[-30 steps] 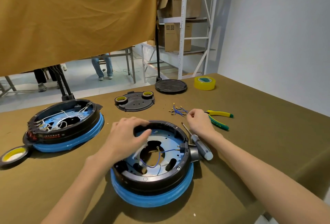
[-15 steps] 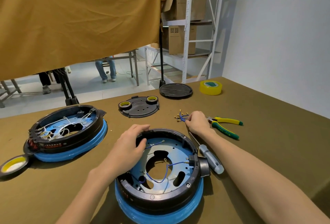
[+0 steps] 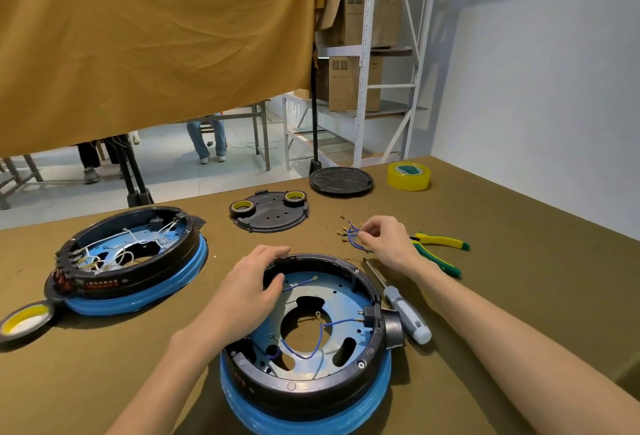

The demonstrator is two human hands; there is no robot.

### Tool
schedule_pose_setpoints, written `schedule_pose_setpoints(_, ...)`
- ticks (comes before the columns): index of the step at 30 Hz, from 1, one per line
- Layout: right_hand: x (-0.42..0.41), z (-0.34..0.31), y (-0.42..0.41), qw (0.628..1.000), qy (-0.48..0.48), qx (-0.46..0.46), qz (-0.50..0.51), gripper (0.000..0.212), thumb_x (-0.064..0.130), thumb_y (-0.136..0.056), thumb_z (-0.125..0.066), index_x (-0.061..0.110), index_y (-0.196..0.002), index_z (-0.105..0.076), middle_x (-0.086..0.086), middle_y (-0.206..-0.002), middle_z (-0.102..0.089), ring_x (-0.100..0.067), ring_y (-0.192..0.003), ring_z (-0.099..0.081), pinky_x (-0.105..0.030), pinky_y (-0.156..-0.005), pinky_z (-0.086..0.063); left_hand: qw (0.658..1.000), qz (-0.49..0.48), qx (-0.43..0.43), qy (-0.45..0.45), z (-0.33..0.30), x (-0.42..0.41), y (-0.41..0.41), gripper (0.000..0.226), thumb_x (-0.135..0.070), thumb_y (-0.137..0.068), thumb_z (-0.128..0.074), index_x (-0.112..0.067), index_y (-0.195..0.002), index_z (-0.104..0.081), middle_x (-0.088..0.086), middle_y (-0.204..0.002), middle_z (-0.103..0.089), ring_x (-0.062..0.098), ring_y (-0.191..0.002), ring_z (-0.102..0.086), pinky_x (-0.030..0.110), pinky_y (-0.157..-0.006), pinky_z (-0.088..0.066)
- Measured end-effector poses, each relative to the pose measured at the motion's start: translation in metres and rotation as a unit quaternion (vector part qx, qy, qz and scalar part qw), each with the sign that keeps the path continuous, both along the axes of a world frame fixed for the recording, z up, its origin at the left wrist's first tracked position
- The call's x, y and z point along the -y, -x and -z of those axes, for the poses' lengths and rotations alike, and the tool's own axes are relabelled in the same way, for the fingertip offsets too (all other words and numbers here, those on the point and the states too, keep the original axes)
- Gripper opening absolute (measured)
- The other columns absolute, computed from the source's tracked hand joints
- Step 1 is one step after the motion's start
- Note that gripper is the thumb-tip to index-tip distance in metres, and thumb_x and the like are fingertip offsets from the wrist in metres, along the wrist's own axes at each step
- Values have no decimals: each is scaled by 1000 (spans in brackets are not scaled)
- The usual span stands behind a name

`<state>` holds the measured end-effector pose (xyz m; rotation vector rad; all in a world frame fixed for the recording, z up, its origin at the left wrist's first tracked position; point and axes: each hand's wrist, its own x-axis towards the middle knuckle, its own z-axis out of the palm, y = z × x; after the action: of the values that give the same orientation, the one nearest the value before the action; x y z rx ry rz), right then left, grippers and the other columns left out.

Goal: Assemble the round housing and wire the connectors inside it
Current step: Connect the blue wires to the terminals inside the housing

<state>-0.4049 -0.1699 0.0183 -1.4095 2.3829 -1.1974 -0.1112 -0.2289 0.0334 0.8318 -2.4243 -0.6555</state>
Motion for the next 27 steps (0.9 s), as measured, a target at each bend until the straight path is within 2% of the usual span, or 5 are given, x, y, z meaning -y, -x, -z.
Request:
schedule_pose_setpoints(7, -22, -24, -41, 976, 71, 125, -161, 9, 11, -99, -66, 9, -97, -74, -3, -81, -75, -5, -70, -66, -21, -65, -53, 1000, -15, -6, 14, -4, -3, 0, 36, -31, -104, -55, -35, -139, -55, -24, -132, -56, 6, -128, -48, 40, -115, -36)
schedule_pose_setpoints(10, -34, -32, -65, 963, 91, 146, -209, 10, 8, -98, -66, 4, -96, -75, -3, -77, -74, -6, -65, -64, -18, -62, -52, 994, -44, -84, 49, -13, -6, 1, 28, -35, -99, -63, -37, -127, -66, -31, -114, -63, 0, -118, -53, 38, -110, -35)
schedule_pose_setpoints(14, -48, -38, -90, 945, 92, 163, -267, 10, 7, -98, -66, 10, -93, -74, 2, -75, -73, -5, -61, -61, -15, -59, -48, 978, -1, -202, -46, -29, -14, 4, 26, -30, -95, -69, -35, -120, -71, -21, -99, -75, 0, -100, -67, 20, -88, -50)
schedule_pose_setpoints(18, -57, -39, -103, 934, 104, 182, -288, 11, 6, -100, -64, 9, -96, -74, 3, -77, -72, -3, -64, -61, -16, -62, -48, 957, 31, -268, -103, -38, -19, 3, 18, -24, -94, -73, -34, -108, -77, -15, -98, -78, 6, -89, -70, 20, -74, -56)
schedule_pose_setpoints(27, -71, -32, -114, 927, 93, 210, -297, 14, 8, -102, -59, 10, -100, -72, 1, -80, -73, -10, -66, -60, -23, -62, -48, 943, 96, -258, -184, -43, -24, -1, 17, -20, -92, -75, -32, -103, -80, -3, -97, -79, 16, -89, -72, 20, -77, -56)
